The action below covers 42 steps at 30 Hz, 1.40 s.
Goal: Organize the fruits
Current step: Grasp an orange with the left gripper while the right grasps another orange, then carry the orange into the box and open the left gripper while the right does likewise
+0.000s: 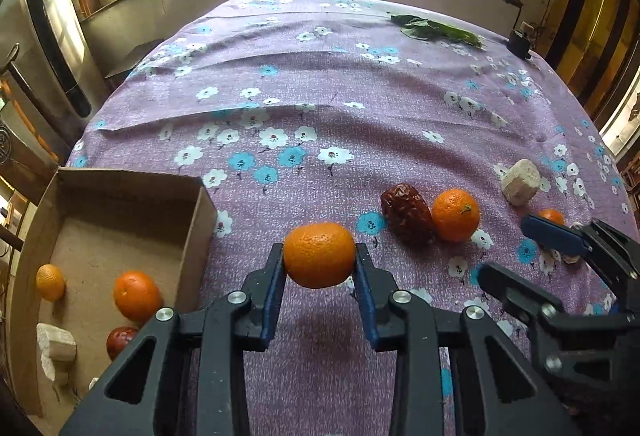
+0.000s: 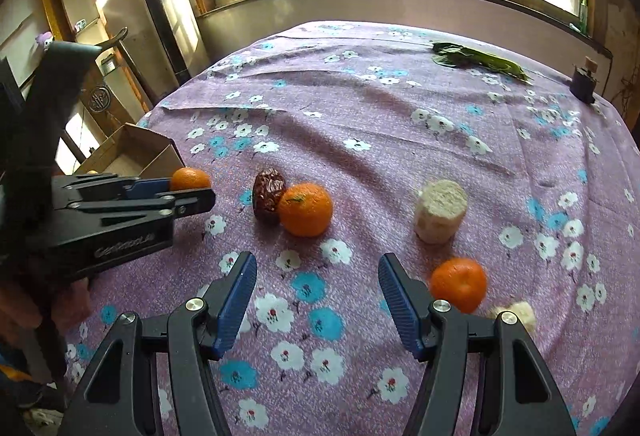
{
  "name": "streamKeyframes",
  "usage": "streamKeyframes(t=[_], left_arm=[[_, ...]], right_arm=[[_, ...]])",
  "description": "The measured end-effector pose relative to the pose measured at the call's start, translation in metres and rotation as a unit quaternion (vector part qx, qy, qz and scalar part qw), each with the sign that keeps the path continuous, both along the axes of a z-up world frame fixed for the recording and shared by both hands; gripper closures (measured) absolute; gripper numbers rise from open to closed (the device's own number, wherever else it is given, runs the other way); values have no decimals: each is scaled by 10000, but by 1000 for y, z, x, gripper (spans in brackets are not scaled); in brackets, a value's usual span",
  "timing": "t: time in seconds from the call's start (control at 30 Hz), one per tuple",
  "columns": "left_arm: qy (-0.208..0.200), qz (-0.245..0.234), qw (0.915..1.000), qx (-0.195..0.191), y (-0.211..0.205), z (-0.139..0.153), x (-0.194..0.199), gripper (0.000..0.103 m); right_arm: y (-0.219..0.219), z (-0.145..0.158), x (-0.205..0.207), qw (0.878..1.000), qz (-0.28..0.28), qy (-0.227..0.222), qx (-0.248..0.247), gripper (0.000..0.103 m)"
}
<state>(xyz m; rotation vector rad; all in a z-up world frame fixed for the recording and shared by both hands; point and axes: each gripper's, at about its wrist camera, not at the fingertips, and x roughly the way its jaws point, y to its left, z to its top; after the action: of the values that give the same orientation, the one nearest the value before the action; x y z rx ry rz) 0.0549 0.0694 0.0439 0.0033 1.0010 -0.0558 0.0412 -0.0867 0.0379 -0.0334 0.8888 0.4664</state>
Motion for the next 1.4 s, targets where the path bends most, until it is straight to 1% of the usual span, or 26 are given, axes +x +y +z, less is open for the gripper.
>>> streamKeyframes(t=[0.1,0.17,0.23,0.27,0.3,0.4,0.5,0.57,0.67,0.77,0.9,1.03,1.4], left_arm=[[-73,-52,10000,0,1,10,-14,71],[-105,-129,9999,-6,1,14,-19,71],[-168,-160,9997,12,0,18,-25,71],[-185,-165,9997,25,1,19,-27,71],[-187,-157,9997,21,2,19,-28,71],[-196,-112,9997,-2,6,19,-33,71],[-232,-22,9997,-38,12,20,-42,71],[-292,17,9996,-16,16,23,-49,71],[-453,114,9988,176,22,27,-63,71],[-509,208,9983,183,31,29,-76,71],[-639,367,9967,339,44,34,-91,71],[-751,503,9950,419,57,38,-105,71],[-820,737,9931,394,83,37,-128,71]], right_arm=[[13,-2,13,9998,100,-120,-105,38],[20,-7,25,9997,171,-45,-165,53],[24,-14,35,9995,189,48,-231,60],[25,-17,39,9995,241,121,-139,65],[25,-18,40,9995,257,166,-49,65],[26,-15,30,9994,279,86,-191,65],[19,-7,13,9998,190,2,-85,65],[13,0,0,9999,116,-66,39,65],[5,11,-22,9995,16,-141,275,65],[5,19,-42,9988,3,-198,448,65],[12,24,-61,9977,47,-219,635,65],[23,24,-73,9965,157,-111,815,65],[65,34,-95,9962,519,-211,663,64]])
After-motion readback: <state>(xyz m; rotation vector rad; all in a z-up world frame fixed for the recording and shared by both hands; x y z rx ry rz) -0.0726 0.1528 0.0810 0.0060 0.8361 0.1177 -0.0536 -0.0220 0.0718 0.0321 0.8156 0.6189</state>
